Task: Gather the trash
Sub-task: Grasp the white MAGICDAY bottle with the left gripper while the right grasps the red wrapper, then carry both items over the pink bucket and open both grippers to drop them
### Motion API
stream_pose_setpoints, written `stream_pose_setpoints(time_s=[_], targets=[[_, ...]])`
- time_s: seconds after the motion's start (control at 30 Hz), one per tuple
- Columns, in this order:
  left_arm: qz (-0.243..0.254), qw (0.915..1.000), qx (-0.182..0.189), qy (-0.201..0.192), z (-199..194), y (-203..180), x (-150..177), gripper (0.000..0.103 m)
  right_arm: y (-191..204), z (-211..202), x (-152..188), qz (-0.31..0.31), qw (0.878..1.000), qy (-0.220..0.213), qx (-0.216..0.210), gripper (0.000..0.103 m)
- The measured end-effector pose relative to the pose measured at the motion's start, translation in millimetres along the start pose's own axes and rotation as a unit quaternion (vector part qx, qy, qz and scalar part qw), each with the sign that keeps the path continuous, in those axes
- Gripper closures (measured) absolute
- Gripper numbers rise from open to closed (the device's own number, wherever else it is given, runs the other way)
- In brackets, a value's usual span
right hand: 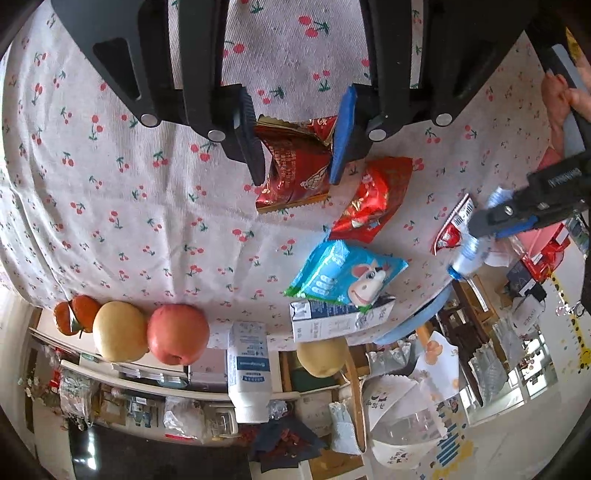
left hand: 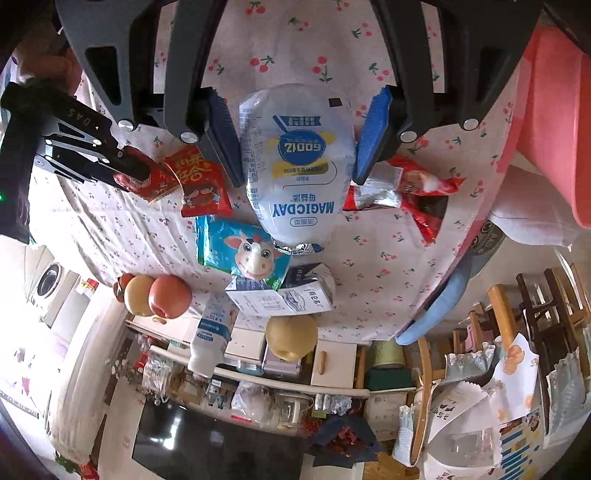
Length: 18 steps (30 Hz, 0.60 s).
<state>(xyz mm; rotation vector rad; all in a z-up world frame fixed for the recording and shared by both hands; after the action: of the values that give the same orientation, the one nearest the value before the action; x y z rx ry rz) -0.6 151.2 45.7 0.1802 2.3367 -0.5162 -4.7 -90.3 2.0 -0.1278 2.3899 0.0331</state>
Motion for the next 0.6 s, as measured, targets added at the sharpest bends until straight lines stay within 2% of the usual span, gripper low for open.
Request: stream_pose_setpoints(time_s=[0.2,0.3,0.43,0.57,0.6], targets=[[-0.008,0.9999,0.003,-0.009,-10.5,7.8,-0.2,0.043,0.1,3.1,8.4,0.005,1.000,0.029,-0.010,0.060],[-0.011,0.9999,0.004,-0.012,-13.5,10.6,-1.0,0.043,1.9,4.0,8.5,0.002,0.999,0.031,-0.010,0.047],[-0.013,0.9998,0.003,-0.015,-15.9,12.5,-0.9,0.043,14.0,5.2,8.4,-0.027,0.999,0.031,0.003,0.038],[-0.015,0.9998,0.003,-0.016,-17.4,14.3,-1.2,0.043,23.8,7.0,8.0,-0.053,0.997,0.030,0.039,0.039],[-0.015,0.9997,0.003,-0.017,-18.0,14.8,-1.3,0.043,23.9,6.7,8.1,-0.054,0.997,0.029,0.047,0.050]])
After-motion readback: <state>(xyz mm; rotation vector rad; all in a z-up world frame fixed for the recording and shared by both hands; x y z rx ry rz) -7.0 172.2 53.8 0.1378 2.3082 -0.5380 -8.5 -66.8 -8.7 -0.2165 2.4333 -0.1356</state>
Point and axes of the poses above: each gripper's, at about its wrist camera, not at the fingertips, and z roughly the way its jaws point, y to its left, x to its underside, the point moved 1 cm from there along z, roughly the way its jaws point, and after that the axes turned 14 degrees about x, right-handed, at the moved point
